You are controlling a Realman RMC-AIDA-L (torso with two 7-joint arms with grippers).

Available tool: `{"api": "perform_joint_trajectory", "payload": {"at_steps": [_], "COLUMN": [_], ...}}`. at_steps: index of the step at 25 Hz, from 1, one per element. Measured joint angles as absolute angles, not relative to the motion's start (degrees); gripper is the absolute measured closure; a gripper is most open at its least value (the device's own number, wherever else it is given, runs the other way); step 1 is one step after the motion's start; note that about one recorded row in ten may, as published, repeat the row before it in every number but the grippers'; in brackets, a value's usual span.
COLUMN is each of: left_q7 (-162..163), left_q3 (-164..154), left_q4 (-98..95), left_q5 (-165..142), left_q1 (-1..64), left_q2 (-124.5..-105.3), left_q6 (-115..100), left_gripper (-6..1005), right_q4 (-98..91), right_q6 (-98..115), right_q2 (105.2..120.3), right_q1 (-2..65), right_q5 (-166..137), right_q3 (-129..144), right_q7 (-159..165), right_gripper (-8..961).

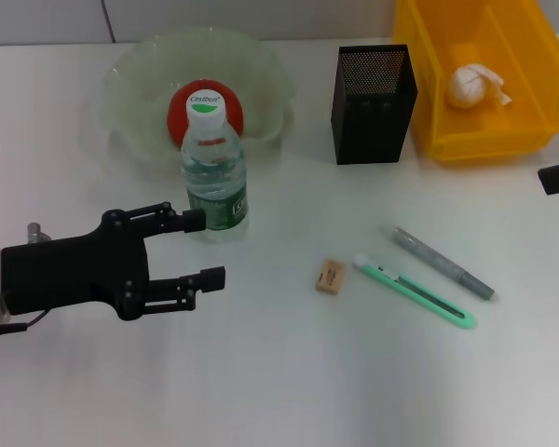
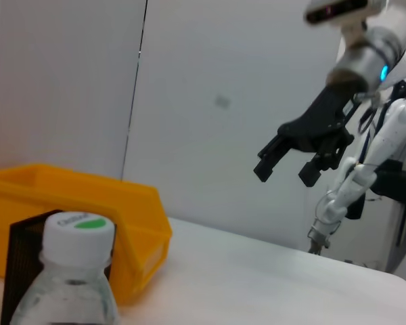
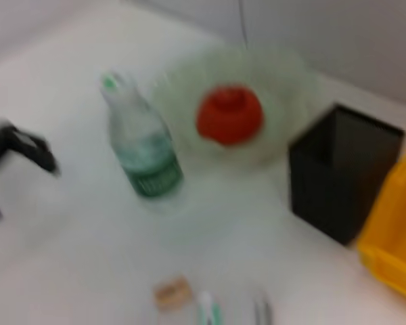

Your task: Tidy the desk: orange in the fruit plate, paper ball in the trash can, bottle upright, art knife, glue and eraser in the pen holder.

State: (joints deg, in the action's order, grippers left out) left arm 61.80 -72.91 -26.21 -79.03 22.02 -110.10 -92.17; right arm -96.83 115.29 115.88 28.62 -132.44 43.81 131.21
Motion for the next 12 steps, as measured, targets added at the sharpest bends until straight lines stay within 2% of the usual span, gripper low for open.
{"api": "perform_joint_trajectory", "payload": {"at_steps": [4, 8, 12], "left_q7": [62.13, 62.49, 63.00], "left_q3": [-72.89, -72.95, -73.36], "left_q4": [-26.45, -26.54, -26.59], "left_q5": [-79.16, -79.39, -79.93], "left_q1": [22.07, 23.05, 23.42], "left_q2": [-110.26, -111.03, -111.25], "left_q6": [-91.87, -91.39, -90.81], "left_gripper": [216, 216, 216], "right_q4": [-100.47, -89.84, -80.70], "right_q6": [115.62, 109.23, 102.12], "right_q2": [117.41, 119.33, 119.21], "right_q1": [32.24, 36.34, 38.61], "right_q5": [-141.74, -148.46, -149.11], "right_q3": [55.19, 67.80, 74.68], "right_q7": [138.42, 140.42, 141.33], "right_gripper": [110, 110, 110]}}
